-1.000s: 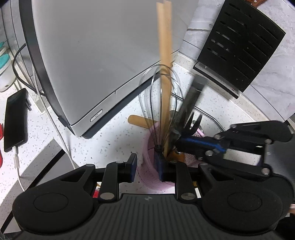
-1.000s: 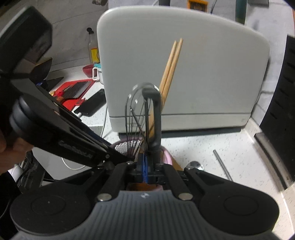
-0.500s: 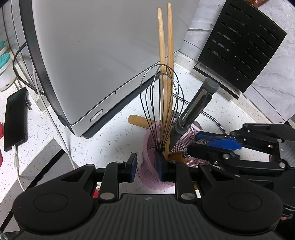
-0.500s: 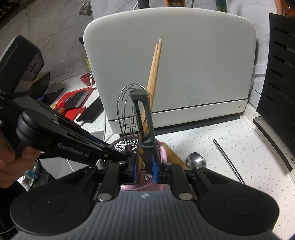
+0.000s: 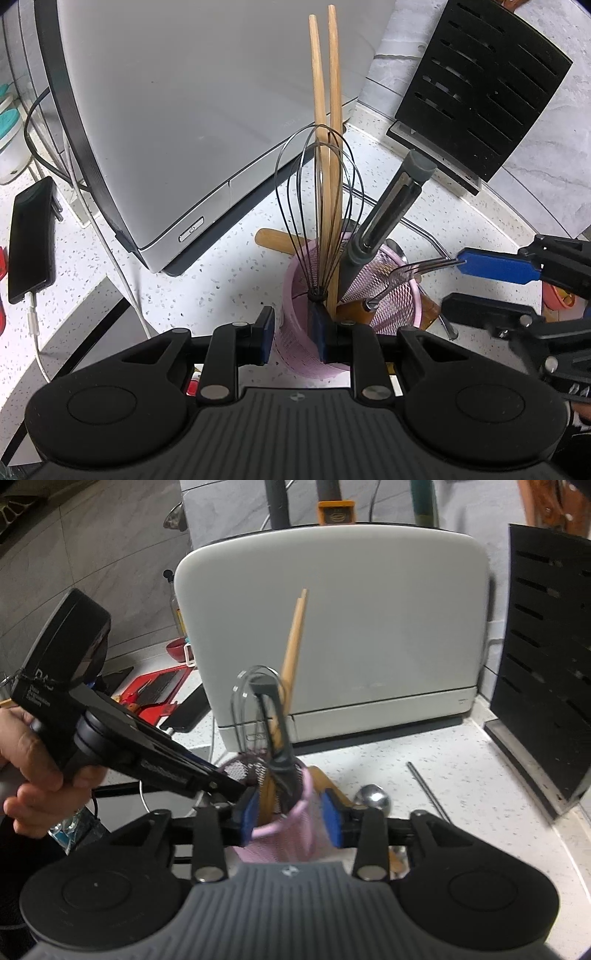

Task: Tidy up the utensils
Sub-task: 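Lower the fork handle-first into the pink cup and open the right gripper, then move the right gripper to the wooden-handled spoon and close on it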

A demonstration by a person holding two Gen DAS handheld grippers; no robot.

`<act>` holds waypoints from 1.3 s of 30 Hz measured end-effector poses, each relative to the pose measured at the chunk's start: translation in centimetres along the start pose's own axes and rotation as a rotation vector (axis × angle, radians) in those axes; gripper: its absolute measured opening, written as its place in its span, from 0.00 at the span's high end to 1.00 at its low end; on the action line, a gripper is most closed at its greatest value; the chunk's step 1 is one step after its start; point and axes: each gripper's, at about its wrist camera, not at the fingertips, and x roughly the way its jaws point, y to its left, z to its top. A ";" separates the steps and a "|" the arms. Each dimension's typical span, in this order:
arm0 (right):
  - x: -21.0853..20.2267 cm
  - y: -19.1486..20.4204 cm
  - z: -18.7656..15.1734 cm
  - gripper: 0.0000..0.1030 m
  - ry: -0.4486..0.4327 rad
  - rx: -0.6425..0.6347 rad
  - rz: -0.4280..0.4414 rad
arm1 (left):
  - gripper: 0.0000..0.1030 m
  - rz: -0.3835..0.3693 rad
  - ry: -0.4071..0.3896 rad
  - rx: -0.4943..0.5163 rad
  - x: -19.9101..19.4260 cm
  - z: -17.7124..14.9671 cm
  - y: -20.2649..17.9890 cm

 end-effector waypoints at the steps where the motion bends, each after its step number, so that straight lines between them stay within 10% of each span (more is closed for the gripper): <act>1: -0.2 -0.5 -0.2 0.63 0.006 0.002 -0.005 | 0.75 -0.001 0.000 -0.001 0.0 0.0 0.0; 11: 2.3 -5.3 -2.8 0.63 0.131 0.094 -0.163 | 0.75 0.002 0.002 0.003 0.2 0.0 -0.2; 25: 6.3 -3.3 -4.5 0.71 0.218 0.016 -0.165 | 0.75 0.005 0.004 0.005 0.2 0.0 -0.3; 39: 0.9 -4.4 -7.4 0.71 0.364 -0.018 -0.133 | 0.69 0.000 0.006 0.007 0.0 -0.2 -0.1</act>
